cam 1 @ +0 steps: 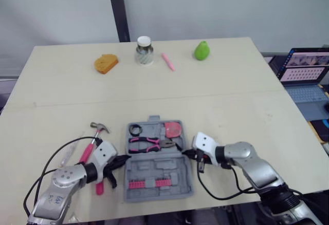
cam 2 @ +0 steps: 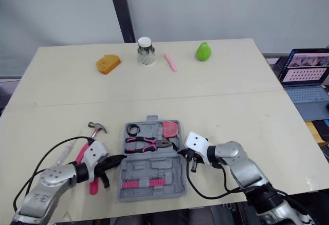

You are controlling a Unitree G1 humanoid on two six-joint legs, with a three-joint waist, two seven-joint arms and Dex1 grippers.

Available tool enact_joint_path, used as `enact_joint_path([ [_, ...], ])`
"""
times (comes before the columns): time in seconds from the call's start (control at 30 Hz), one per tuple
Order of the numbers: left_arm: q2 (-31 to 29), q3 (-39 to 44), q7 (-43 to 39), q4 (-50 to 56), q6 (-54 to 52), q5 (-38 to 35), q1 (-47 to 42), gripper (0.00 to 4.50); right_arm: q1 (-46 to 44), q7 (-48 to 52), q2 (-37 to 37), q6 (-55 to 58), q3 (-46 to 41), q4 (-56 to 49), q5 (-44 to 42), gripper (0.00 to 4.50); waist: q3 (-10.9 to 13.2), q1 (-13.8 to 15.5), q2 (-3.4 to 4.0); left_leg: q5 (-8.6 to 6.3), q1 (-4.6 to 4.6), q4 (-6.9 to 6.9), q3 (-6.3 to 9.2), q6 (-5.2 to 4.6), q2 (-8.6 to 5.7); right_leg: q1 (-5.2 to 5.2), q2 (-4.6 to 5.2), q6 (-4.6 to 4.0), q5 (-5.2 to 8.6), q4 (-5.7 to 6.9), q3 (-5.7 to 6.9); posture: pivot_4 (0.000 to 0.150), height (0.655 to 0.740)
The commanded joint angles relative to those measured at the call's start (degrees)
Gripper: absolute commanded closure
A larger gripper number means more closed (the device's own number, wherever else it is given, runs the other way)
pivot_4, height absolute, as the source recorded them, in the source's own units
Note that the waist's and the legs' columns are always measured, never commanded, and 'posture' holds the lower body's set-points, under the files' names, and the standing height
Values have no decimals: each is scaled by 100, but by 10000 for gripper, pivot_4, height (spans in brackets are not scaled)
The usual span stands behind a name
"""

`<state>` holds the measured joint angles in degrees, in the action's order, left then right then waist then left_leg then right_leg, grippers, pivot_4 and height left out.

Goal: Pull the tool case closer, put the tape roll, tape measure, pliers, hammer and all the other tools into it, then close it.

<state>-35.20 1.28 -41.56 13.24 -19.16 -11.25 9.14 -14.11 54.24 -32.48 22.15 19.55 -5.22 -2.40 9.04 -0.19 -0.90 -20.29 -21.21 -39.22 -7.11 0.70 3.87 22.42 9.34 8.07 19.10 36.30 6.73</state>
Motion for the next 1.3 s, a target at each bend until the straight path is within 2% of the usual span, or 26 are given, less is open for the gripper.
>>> enact_joint_path([
  [0.03,-84,128,-32,56,47,-32,16,44280,72,46,-117,-126,-131,71,-42,45000,0,0,0,0,0,0,0,0,0,0,0,0,0,0,0,1500,7400],
  [0.57,-211,346,-101,103,-3,-183,-7,44280,188,86,-278,-166,-368,-19,-230,45000,0,9,0,0,-1,0,1,0,0,-1,0,0,0,-1,0,1500,7400],
  [0.73,-443,1289,-384,849,-658,-1198,110,44280,376,469,-767,335,-1466,-483,-1282,45000,21,13,-3,0,-9,0,3,0,0,1,1,0,0,-7,0,1500,7400],
  [0.9,-783,2248,-431,865,-993,-1504,354,44280,669,973,-1324,603,-2688,-136,-2169,45000,22,3,0,0,-1,6,3,0,1,-1,0,0,0,-28,0,1500,7400],
  [0.97,-880,2615,-463,621,-925,-1419,611,39268,759,1140,-1561,755,-3140,201,-2441,45000,25,-2,1,-1,-2,11,0,-1,0,-1,-2,0,0,-29,0,1500,7400],
  [1.0,-937,2762,-499,433,-797,-1301,783,36674,802,1194,-1694,802,-3298,410,-2476,42453,25,1,2,-2,-3,11,-3,-3,-1,-1,-2,0,0,-31,0,1500,7400],
  [1.07,-998,2957,-579,152,-624,-1209,986,27819,854,1253,-1853,734,-3431,697,-2445,36647,26,0,1,-3,-2,11,-5,-5,-2,0,-1,0,0,-37,-2,1500,7400],
  [1.1,-1014,3115,-617,-31,-530,-1184,1095,21682,889,1273,-1918,686,-3510,852,-2425,31463,27,0,-1,-3,-2,11,-6,-5,-2,0,-1,0,0,-39,-2,1500,7400],
  [1.13,-1040,3252,-632,-222,-390,-1114,1210,17794,907,1261,-1950,634,-3611,1010,-2425,27203,28,1,-2,-3,-1,10,-5,-5,-1,0,-1,0,0,-41,-2,1500,7400],
  [1.23,-1127,3565,-714,-827,16,-948,1409,1877,933,1138,-1961,332,-3845,1446,-2319,11313,29,-2,-3,-2,0,8,-6,-3,0,1,-1,0,0,-38,-2,1500,7400],
  [1.27,-1162,3657,-751,-1021,124,-926,1432,0,931,1032,-1924,227,-3926,1603,-2278,6314,29,-6,-3,-2,1,8,-8,-3,0,2,-1,0,0,-38,-4,1500,7400],
  [1.3,-1188,3718,-784,-1160,204,-916,1444,0,933,1003,-1896,169,-3986,1729,-2290,6314,30,-6,-2,-2,1,8,-8,-3,0,2,-1,0,0,-38,-4,1500,7400],
])
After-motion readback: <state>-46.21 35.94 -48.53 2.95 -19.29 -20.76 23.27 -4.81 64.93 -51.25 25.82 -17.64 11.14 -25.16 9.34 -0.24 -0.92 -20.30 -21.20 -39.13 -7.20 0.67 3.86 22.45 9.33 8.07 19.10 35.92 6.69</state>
